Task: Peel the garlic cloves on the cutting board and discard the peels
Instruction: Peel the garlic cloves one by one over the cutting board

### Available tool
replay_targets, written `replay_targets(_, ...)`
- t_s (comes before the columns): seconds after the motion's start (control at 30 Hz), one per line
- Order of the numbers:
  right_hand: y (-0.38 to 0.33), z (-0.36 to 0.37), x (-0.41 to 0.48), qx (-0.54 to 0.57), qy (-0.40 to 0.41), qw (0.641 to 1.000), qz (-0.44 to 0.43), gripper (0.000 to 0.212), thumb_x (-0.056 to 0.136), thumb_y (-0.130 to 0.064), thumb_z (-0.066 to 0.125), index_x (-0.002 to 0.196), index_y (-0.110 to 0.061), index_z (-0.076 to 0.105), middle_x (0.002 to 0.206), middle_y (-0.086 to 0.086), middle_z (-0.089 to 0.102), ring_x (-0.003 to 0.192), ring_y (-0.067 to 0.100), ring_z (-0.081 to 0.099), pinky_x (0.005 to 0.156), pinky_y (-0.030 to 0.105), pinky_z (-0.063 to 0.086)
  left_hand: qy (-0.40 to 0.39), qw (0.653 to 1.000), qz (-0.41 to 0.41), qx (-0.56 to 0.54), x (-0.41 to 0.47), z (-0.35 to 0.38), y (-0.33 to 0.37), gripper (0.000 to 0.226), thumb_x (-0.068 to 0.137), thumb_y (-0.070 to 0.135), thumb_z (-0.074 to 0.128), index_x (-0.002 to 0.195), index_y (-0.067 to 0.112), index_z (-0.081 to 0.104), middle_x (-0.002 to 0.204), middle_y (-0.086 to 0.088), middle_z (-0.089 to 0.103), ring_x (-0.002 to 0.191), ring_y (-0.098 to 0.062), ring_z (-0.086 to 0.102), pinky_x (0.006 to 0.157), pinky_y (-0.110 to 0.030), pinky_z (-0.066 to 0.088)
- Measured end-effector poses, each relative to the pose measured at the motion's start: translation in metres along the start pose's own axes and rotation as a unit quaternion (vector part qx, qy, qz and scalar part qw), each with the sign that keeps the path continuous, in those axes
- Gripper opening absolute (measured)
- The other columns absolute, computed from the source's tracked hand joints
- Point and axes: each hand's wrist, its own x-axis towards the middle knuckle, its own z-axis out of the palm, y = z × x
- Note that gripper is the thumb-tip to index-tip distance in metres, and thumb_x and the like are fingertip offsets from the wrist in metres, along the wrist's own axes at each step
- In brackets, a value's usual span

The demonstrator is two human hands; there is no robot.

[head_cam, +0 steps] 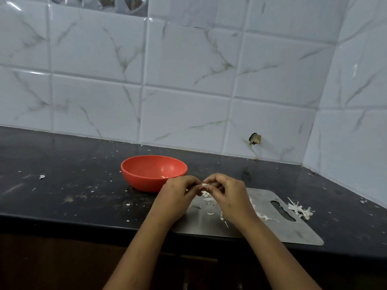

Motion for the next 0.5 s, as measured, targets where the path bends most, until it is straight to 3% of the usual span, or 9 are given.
replay_targets(0.13,-0.002,-0.002,-0.006,0.065,-0.005,0.998,0.017,0.018,0.087,-0.006,0.067,0.093,-0.021,0.075,0.081,-0.005,0.074,0.077,0.005,0.069,0.073,0.022,0.055,0.011,0.999,0.016,-0.034,0.001,0.000,0.001,0.011,0.090,0.021,0.065,0.081,0.020,0.071,0.071,0.010,0.069,0.053,0.002,0.049,0.054,-0.013,0.035)
replay_targets(0.23,-0.002,-0.002,-0.007,0.083,-0.008,0.996,0.033,0.018,0.089,-0.007,0.066,0.097,-0.019,0.076,0.084,-0.004,0.075,0.081,0.009,0.070,0.078,0.031,0.057,0.022,0.999,0.007,-0.034,0.001,0.000,0.002,0.013,0.090,0.019,0.064,0.079,0.020,0.071,0.069,0.011,0.068,0.051,0.002,0.047,0.053,-0.013,0.033)
replay_targets(0.33,-0.001,-0.004,-0.007,0.085,0.020,0.995,0.045,0.009,0.088,-0.013,0.068,0.088,-0.016,0.076,0.075,-0.002,0.073,0.072,0.007,0.067,0.073,0.036,0.057,0.041,0.999,-0.002,-0.025,0.001,0.003,0.005,0.015,0.092,0.019,0.061,0.079,0.020,0.068,0.069,0.010,0.068,0.052,0.002,0.048,0.053,-0.013,0.033)
replay_targets(0.5,-0.004,-0.003,-0.007,0.063,0.009,0.996,0.056,0.022,0.092,-0.008,0.059,0.082,-0.024,0.071,0.074,-0.001,0.071,0.070,0.009,0.065,0.072,0.034,0.054,0.013,0.999,-0.021,0.028,-0.002,0.010,0.012,0.013,0.096,0.023,0.052,0.087,0.023,0.061,0.074,0.009,0.068,0.056,-0.004,0.051,0.061,-0.031,0.047)
